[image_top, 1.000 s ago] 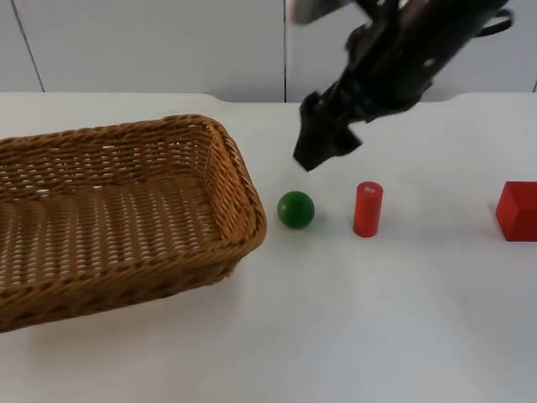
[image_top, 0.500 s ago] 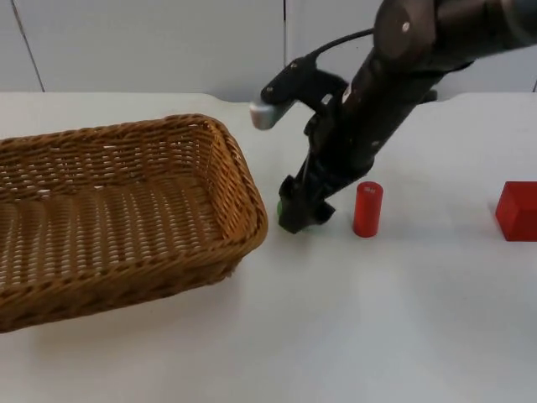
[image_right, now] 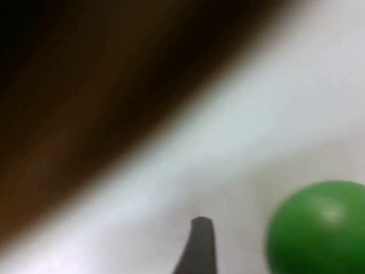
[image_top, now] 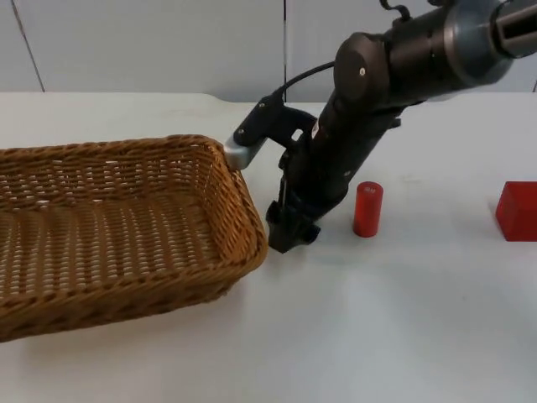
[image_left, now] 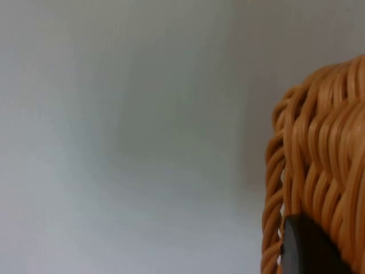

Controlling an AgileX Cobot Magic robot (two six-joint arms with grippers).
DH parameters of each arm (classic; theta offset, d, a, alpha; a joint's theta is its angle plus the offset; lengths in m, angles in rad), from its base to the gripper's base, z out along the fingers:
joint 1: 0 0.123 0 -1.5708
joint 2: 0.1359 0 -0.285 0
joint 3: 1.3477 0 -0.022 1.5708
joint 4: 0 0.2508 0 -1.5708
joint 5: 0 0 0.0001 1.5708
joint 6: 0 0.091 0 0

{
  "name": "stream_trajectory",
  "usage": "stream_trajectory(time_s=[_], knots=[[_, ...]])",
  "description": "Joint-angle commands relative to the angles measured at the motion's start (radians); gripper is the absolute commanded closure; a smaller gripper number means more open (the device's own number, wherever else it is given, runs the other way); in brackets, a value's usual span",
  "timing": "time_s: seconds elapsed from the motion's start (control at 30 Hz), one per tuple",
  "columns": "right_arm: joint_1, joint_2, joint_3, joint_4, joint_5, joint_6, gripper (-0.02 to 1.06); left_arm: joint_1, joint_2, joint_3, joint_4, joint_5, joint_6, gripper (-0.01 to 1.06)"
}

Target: Pick up the basket with the left hand and place the object to the left of the red cylinder into the basket with the right hand.

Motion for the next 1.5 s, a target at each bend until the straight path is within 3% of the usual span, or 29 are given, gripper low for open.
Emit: stream_trajectory(time_s=[0.0,0.03,0.13,0.17,0.3,0.6,0.73,0.9,1.3,1.47], knots=[[0.002,0.001,-0.007,-0.064,-0.001,0.039,0.45,0.001,-0.004,-0.001,-0.038,0.032,-0.003,1.05],[0.002,0.001,-0.007,-0.064,-0.001,0.039,0.45,0.001,-0.004,-0.001,-0.038,0.032,-0.003,1.05],[0.002,-0.005,-0.007,-0.075,0.007,0.058,0.73,0.001,-0.004,-0.001,-0.038,0.032,-0.003,1.05],[0.002,-0.005,-0.007,-0.075,0.007,0.058,0.73,0.001,-0.004,-0.001,-0.038,0.032,-0.003,1.05],[0.002,-0.052,-0.007,-0.071,0.011,0.06,1.05,0.001,-0.004,-0.001,-0.038,0.033,-0.003,1.05],[0.002,-0.287,-0.007,-0.071,0.121,0.06,1.05,0.001,-0.004,-0.001,-0.043,0.033,-0.003,1.05],[0.002,-0.437,-0.007,-0.025,0.224,0.058,1.05,0.001,-0.004,-0.001,-0.043,0.033,-0.003,1.05],[0.002,-0.531,-0.007,0.005,0.265,0.087,1.05,0.001,-0.004,-0.001,-0.043,0.033,-0.003,1.05],[0.005,-0.565,-0.007,0.012,0.334,0.262,1.05,0.001,-0.004,-0.001,-0.043,0.035,-0.003,1.05],[0.038,-0.565,-0.007,0.087,0.342,0.279,1.05,0.001,-0.004,-0.001,-0.045,0.034,-0.003,1.05]])
